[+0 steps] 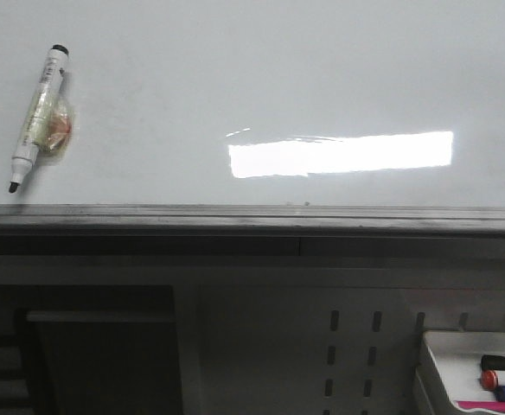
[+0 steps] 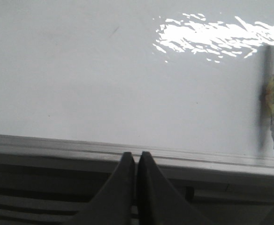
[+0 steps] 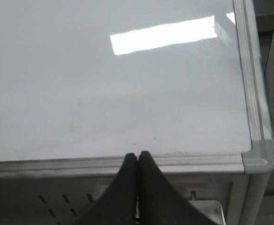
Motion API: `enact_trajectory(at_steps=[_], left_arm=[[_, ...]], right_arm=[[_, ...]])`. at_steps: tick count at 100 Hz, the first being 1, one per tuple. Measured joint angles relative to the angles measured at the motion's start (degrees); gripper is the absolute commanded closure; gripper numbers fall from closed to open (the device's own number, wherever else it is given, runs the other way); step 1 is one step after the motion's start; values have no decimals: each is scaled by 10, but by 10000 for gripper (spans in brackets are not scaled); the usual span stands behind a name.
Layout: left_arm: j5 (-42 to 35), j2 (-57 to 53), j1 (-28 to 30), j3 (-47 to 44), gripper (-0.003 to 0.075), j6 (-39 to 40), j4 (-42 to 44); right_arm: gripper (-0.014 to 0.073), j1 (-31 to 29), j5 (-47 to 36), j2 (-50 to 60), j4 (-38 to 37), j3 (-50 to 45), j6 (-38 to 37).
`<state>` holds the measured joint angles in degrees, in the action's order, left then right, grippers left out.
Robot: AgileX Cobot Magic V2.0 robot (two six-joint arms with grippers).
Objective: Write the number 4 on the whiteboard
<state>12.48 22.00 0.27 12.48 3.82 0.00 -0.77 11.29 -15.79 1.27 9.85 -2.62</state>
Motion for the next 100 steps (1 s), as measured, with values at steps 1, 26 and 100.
enact_trajectory(at_steps=[1,26,100], left_arm=[[-1,4,0,0,712,0,0],[-117,72,0,-1,444,0,0],[-351,403,-246,30,310,0,11]], right_arm=[[658,0,-5,-3,0,0,0],[658,0,-31,-11,0,0,1],[658,0,-34,-11,0,0,1]])
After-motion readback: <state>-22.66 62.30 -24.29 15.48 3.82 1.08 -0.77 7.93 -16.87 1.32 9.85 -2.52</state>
